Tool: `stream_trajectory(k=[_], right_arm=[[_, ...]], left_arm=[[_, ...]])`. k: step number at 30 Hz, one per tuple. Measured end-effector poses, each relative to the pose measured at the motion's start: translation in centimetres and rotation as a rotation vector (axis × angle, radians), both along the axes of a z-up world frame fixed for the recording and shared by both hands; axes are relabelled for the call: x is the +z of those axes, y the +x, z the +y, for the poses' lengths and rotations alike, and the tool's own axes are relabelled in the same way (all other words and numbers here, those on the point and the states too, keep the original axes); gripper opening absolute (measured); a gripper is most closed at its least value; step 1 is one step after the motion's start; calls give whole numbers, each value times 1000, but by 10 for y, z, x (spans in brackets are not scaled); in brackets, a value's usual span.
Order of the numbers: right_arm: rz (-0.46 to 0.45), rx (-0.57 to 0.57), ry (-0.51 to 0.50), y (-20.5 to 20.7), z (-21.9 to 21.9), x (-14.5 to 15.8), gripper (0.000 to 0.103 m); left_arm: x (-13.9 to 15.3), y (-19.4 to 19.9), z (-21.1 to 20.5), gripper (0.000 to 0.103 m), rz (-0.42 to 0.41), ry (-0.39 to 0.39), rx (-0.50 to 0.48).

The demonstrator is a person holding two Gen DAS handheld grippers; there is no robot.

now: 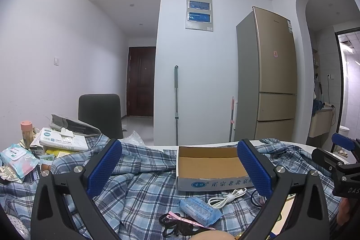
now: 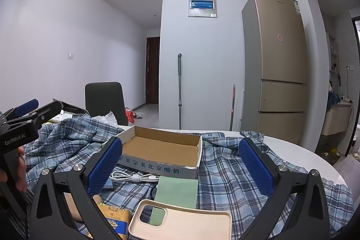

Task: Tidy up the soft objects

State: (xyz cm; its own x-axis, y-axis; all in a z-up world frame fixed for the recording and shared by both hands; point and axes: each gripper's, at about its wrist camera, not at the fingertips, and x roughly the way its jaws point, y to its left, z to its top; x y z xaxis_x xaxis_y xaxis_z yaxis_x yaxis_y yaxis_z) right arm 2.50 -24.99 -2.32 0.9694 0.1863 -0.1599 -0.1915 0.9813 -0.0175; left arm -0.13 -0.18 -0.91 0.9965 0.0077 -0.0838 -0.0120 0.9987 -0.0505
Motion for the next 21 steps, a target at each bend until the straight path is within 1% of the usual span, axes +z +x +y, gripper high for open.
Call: stream_trajectory(k=[9, 12, 14, 19, 21], right_arm=[[10, 6, 5, 1, -1, -2, 103], [18, -21, -4, 2, 0, -3, 103], [12, -42, -5, 1, 0, -3, 103], [4, -36, 5, -1, -3, -2, 103], [4, -45, 4, -1, -3, -1, 103]], left_arm=[[3, 2, 0, 103, 4, 0, 1], [3, 2, 0, 103, 6, 6, 1], [5, 1, -2, 103, 8, 19, 0], [6, 6, -8, 103, 34, 40, -18], [6, 5, -10, 103, 29, 48, -9]])
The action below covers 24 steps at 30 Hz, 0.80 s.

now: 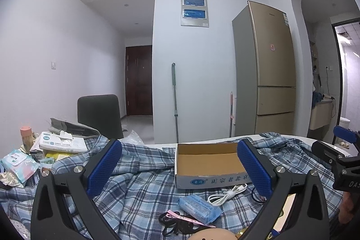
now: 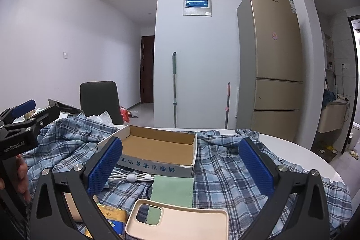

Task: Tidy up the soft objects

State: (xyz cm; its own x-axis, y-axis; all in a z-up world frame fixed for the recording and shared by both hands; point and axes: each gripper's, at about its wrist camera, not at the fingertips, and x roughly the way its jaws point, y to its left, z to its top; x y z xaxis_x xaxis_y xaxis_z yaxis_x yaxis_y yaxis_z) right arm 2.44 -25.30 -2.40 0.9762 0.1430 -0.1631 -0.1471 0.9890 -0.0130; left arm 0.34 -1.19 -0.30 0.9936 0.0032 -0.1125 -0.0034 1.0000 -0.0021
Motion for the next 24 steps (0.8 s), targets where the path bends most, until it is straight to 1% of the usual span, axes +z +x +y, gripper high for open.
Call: stream_trajectory(k=[4, 6, 8, 10, 12, 14, 16, 18, 20, 22, 24], right_arm=[[-8, -13, -2, -4, 1, 9, 103], [-15, -10, -6, -9, 2, 17, 103], [-15, -4, -23, -16, 4, 25, 103], [3, 17, -33, -20, 6, 32, 103], [47, 49, -8, -23, 7, 39, 103], [112, 73, 48, -22, 5, 45, 103], [179, 48, 128, -21, 0, 47, 103], [228, 28, 179, -18, -4, 48, 103], [285, 43, 180, -14, -4, 48, 103], [333, 53, 159, -10, -2, 46, 103], [365, 38, 126, -8, 1, 42, 103]], left_arm=[[1, 0, 0, 103, 7, -6, 7], [5, 0, 3, 103, 20, -33, 4], [15, -3, 8, 103, 48, -70, -32], [28, -8, 11, 103, 55, -96, -58], [37, -14, 11, 103, 55, -91, -56], [46, -19, 9, 103, 70, -75, -54], [51, -21, 6, 103, 101, -59, -53], [55, -22, 4, 103, 134, -47, -56], [58, -26, 4, 103, 150, -48, -62], [62, -30, 4, 103, 157, -44, -57], [65, -34, 4, 103, 167, -36, -38]])
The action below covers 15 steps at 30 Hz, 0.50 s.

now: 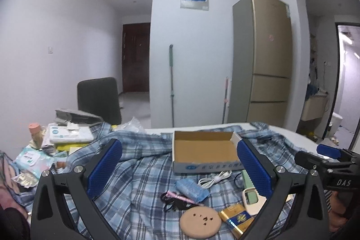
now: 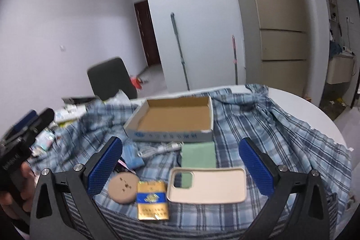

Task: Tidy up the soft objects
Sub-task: 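Grasp the gold cigarette pack with the right tool while the left tool approaches the beige coaster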

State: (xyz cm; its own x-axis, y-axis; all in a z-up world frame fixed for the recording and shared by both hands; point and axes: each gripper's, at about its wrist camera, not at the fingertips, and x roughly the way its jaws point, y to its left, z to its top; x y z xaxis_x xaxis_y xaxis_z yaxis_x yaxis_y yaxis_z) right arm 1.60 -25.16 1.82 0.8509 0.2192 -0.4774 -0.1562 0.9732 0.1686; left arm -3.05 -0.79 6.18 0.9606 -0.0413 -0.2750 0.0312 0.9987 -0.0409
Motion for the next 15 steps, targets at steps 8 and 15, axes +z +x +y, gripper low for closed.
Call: stream_trajectory(k=[8, 15], right_arm=[[87, 36, -54, -3, 13, -12, 103], [176, 97, -67, -8, 28, -36, 102]], left_arm=[[-7, -5, -2, 103, 68, -5, 2], [-24, 2, 2, 103, 146, -34, -22]])
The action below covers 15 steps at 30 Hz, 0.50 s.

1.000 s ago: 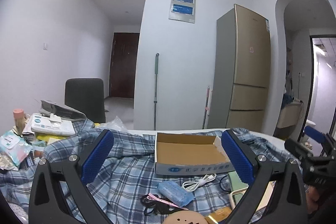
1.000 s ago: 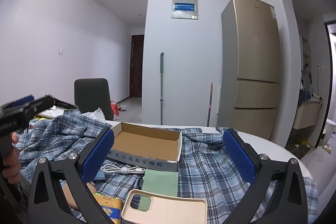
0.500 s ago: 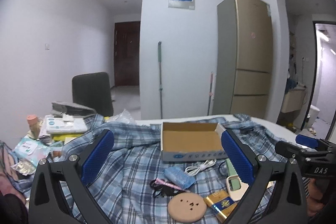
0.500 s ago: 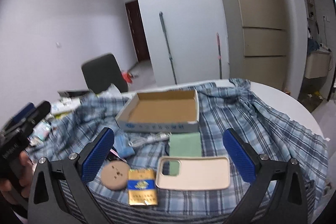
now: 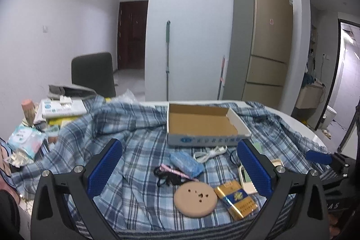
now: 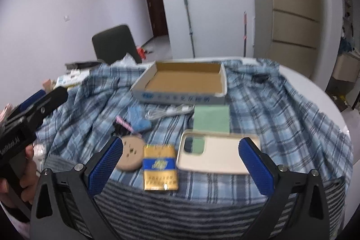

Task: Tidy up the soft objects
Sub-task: 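Grasp the gold cigarette pack with the right tool while the left tool approaches the beige coaster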

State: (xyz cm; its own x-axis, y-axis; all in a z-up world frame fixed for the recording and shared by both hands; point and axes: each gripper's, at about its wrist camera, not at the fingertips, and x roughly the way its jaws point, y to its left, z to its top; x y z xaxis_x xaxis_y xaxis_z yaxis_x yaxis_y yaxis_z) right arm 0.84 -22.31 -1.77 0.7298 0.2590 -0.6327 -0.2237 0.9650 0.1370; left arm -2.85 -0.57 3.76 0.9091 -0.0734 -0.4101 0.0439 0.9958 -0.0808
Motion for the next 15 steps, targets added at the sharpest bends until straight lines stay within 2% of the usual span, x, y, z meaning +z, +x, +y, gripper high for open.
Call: stream_trajectory(k=[2, 5, 8, 10, 13, 15], right_arm=[[56, 27, 4, 1, 3, -14, 94], [151, 63, 37, 6, 6, -36, 88], [212, 91, 28, 10, 13, -55, 82], [236, 109, 15, 13, 20, -64, 80], [297, 144, 56, 23, 27, -75, 75], [316, 142, 68, 30, 29, -79, 75]], left_arm=[[-8, 1, 1, 103, 29, -9, -16], [-22, 2, 3, 103, 70, -12, -27], [-37, 3, 6, 103, 106, -6, -22], [-45, 4, 9, 103, 127, 0, -15], [-53, 5, 14, 103, 145, -3, -5], [-57, 6, 17, 97, 156, -9, 2]])
